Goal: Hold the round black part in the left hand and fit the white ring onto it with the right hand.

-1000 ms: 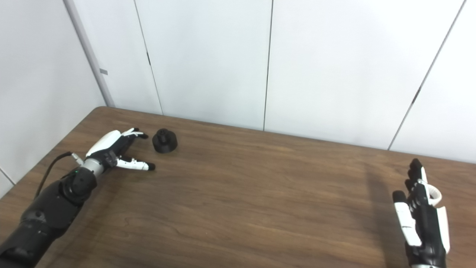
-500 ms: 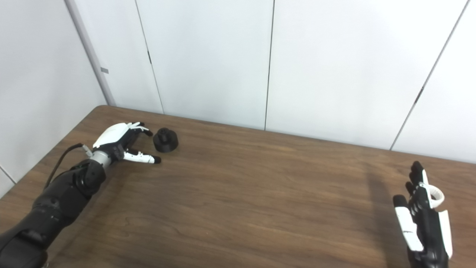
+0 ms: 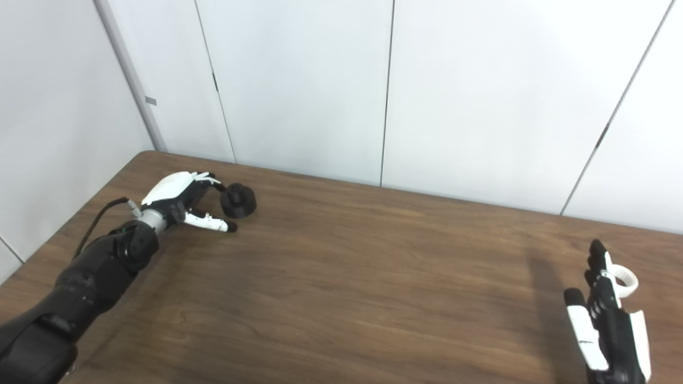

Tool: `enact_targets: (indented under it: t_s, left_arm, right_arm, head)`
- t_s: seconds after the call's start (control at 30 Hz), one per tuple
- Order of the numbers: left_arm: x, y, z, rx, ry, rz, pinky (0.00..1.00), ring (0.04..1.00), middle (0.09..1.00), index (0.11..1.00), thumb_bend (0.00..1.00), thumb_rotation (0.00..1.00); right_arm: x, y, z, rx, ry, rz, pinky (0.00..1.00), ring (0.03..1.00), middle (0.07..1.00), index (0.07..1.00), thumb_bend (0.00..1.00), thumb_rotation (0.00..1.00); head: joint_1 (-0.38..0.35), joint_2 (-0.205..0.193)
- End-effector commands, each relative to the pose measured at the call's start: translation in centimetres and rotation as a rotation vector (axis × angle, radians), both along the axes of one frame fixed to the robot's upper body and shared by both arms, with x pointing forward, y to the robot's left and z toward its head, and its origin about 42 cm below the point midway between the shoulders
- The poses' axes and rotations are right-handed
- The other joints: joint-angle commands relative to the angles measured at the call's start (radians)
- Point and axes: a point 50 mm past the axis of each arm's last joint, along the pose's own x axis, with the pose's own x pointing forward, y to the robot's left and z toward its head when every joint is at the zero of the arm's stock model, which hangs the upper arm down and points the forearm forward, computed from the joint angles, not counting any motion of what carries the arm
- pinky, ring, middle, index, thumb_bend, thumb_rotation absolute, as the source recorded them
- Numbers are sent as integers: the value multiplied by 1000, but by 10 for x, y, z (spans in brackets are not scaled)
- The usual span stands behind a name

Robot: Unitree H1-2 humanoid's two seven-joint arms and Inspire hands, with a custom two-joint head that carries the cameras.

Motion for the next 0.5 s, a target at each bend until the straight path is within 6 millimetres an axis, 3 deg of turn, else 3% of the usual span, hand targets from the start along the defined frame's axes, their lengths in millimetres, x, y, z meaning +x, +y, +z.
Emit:
enact_targets:
  t_s: [0.0, 0.47]
  left_arm:
    - [15, -7, 21, 16, -54, -36, 1000, 1000, 955, 797, 1000, 387]
    - [23, -16, 19, 3, -58, -54, 1000, 1000, 941, 775, 1000, 373]
  right_arm:
    - [-23, 1, -34, 36, 109, -21, 1000, 1000, 1000, 978, 407, 835]
    - [-25, 5, -32, 50, 108, -8, 982, 1000, 1000, 993, 409, 838]
  head:
    - [-1, 1]
    - [-13, 8]
